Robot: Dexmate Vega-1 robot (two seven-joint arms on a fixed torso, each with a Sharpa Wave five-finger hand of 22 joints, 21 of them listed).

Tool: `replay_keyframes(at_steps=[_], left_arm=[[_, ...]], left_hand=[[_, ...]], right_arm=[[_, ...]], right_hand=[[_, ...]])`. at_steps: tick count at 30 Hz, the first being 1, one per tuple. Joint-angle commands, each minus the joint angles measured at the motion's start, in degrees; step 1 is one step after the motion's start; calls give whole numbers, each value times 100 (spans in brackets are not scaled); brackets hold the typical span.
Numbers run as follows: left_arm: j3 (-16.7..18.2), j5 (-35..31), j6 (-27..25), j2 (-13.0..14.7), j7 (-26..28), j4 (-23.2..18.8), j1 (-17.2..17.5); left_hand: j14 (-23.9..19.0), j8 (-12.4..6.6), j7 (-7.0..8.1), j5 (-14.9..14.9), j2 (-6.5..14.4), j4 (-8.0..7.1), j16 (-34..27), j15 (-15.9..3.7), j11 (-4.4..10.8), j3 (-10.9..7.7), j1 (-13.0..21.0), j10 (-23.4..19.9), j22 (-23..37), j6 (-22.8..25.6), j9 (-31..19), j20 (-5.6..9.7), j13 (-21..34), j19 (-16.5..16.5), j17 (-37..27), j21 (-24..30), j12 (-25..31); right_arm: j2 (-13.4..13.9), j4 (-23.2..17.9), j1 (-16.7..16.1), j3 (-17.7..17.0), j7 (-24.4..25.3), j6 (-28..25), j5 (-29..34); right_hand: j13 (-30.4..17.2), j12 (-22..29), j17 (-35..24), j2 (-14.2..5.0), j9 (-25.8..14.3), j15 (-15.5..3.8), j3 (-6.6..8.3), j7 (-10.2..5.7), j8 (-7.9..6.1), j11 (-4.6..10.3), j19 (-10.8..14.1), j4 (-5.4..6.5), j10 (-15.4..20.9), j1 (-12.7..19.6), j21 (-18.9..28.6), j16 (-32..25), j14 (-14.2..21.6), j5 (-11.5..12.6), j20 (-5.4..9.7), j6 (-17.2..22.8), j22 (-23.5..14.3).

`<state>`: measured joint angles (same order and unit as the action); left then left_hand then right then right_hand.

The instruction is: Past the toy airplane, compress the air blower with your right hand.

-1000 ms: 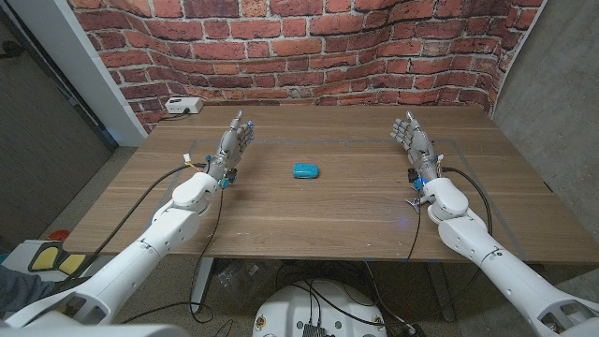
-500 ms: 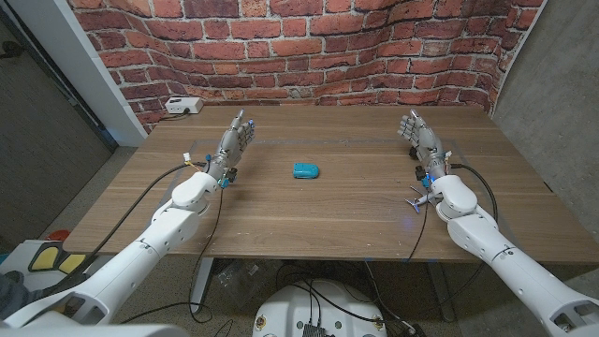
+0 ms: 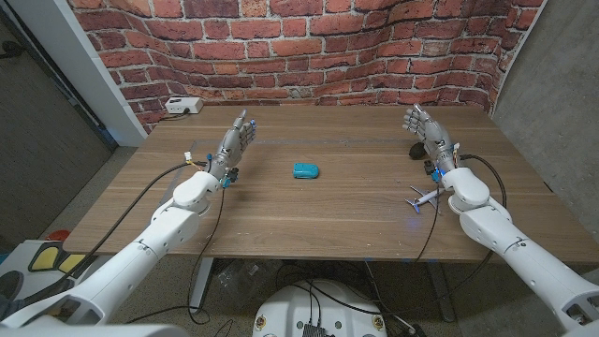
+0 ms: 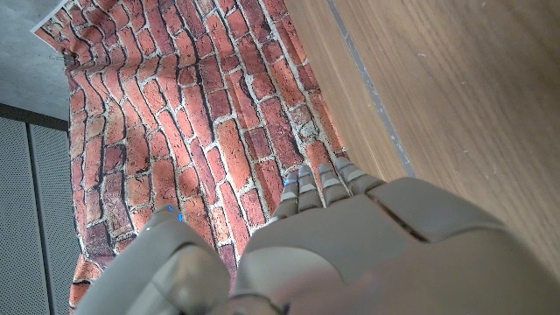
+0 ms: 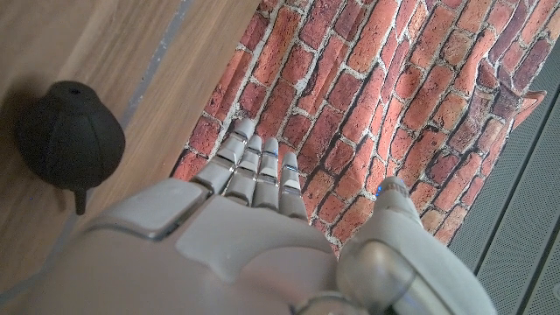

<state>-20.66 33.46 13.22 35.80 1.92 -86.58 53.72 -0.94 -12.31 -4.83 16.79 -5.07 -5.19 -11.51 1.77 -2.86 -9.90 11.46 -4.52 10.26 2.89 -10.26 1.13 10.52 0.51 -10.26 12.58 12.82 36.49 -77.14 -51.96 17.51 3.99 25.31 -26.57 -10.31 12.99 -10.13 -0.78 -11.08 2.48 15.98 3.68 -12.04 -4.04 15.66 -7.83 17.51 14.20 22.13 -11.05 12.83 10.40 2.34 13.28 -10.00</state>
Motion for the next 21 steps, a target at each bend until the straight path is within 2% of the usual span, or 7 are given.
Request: replay_keyframes(at_steps=[1, 4, 13, 21], left_arm=[[-26, -79, -121, -20, 224, -229, 87], [-24, -86, -110, -37, 254, -238, 99], [-2, -128, -153, 4, 343, -358, 159], [60, -158, -228, 84, 487, -570, 291]], left_hand=[[-91, -21, -21, 15, -12, 27, -32, 24, -4, -14, 29, -88, 7, 50, -29, -6, 30, -67, -15, 18, 57], [-109, -23, -26, 14, -10, 29, -33, 27, -2, -12, 35, -99, 7, 67, -30, -12, 30, -73, -16, 17, 57], [-151, -27, -34, 11, -5, 35, -29, 15, -24, 0, 53, -146, 6, 120, -30, -20, 31, -92, -16, 13, 58], [-184, -28, -35, 9, -3, 39, -30, 8, -21, 8, 62, -175, 6, 149, -31, -31, 32, -100, -17, 10, 58]], right_arm=[[238, 371, 252, -9, -258, 274, 223], [261, 511, 321, -4, -333, 347, 234], [394, 801, 461, 39, -86, 521, 697], [474, 956, 546, 96, -23, 656, 918]], right_hand=[[-25, 34, -15, -26, -14, -49, 22, -26, 3, 29, 125, -55, 70, 102, 15, -25, 77, -7, 107, 51, -17], [-25, 37, -13, -38, -12, -69, 35, -35, 1, 58, 161, -66, 92, 135, 14, -32, 119, -7, 115, 68, -17], [-24, 17, -9, -85, -9, -113, 79, -54, 10, 118, 248, -97, 77, 240, 8, -24, 160, -7, 169, 78, -15], [-21, 29, -2, -90, -5, -202, 117, -71, 9, 134, 452, -142, 165, 387, 22, -40, 308, -16, 238, 126, -7]])
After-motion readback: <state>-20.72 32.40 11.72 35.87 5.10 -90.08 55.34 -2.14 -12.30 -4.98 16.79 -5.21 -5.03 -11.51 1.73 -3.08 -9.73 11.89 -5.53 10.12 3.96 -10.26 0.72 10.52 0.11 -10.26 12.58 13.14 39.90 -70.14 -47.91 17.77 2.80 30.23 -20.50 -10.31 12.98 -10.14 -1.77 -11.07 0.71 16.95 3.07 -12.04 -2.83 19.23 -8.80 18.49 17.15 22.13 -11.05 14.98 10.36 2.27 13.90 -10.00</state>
